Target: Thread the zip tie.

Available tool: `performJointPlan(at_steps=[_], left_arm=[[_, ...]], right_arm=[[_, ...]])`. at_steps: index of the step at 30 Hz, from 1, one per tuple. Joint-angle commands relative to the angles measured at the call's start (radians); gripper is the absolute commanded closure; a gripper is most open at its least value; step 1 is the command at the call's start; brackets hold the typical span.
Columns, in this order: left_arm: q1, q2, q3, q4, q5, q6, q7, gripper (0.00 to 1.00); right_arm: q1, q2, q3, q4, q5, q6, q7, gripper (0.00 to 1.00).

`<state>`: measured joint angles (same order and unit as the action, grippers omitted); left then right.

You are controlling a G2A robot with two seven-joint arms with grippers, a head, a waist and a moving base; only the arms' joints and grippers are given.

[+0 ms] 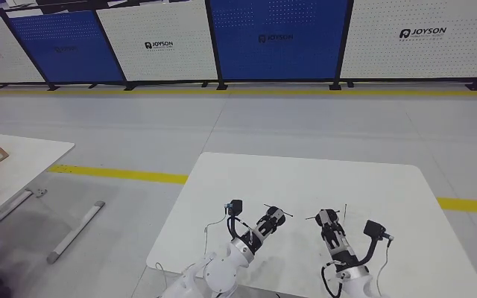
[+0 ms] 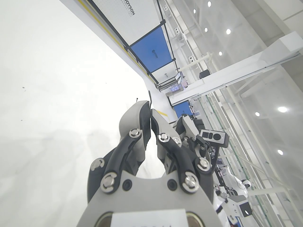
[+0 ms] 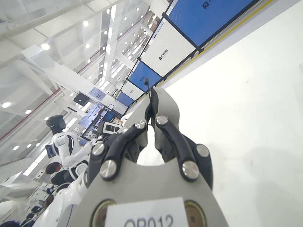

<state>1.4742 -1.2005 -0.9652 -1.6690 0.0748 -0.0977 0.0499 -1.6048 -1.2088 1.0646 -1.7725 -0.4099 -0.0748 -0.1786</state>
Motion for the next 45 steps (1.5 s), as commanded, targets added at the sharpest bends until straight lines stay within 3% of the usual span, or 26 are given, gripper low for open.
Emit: performJointPlan(at_steps=[1, 2, 18, 21, 28, 39, 45], left_arm=[[0.000, 0.000, 0.000, 0.000, 0.000, 0.000, 0.000, 1.00], [0.000, 0.000, 0.000, 0.000, 0.000, 0.000, 0.000, 1.00], [-0.001, -0.004, 0.004, 0.000, 0.036, 0.018, 0.025, 1.00], [-0.001, -0.004, 0.004, 0.000, 0.036, 0.018, 0.025, 1.00], [-0.001, -0.004, 0.004, 0.000, 0.036, 0.018, 0.025, 1.00], [-0.001, -0.004, 0.004, 0.000, 0.036, 0.018, 0.025, 1.00], [-0.001, -0.004, 0.004, 0.000, 0.036, 0.018, 0.025, 1.00]], right_arm=[[0.010, -0.005, -0.022, 0.011, -0.033, 0.031, 0.003, 1.00], [0.017, -0.009, -0.031, 0.011, -0.035, 0.050, 0.001, 1.00], [0.017, -0.009, -0.031, 0.011, -0.035, 0.050, 0.001, 1.00], [0.014, -0.011, -0.005, 0.031, 0.075, -0.007, 0.017, 1.00], [0.040, -0.018, 0.014, 0.098, 0.143, -0.033, 0.051, 1.00], [0.038, -0.022, 0.016, 0.090, 0.151, -0.037, 0.043, 1.00], [0.076, -0.038, -0.021, 0.123, 0.127, 0.001, 0.021, 1.00]])
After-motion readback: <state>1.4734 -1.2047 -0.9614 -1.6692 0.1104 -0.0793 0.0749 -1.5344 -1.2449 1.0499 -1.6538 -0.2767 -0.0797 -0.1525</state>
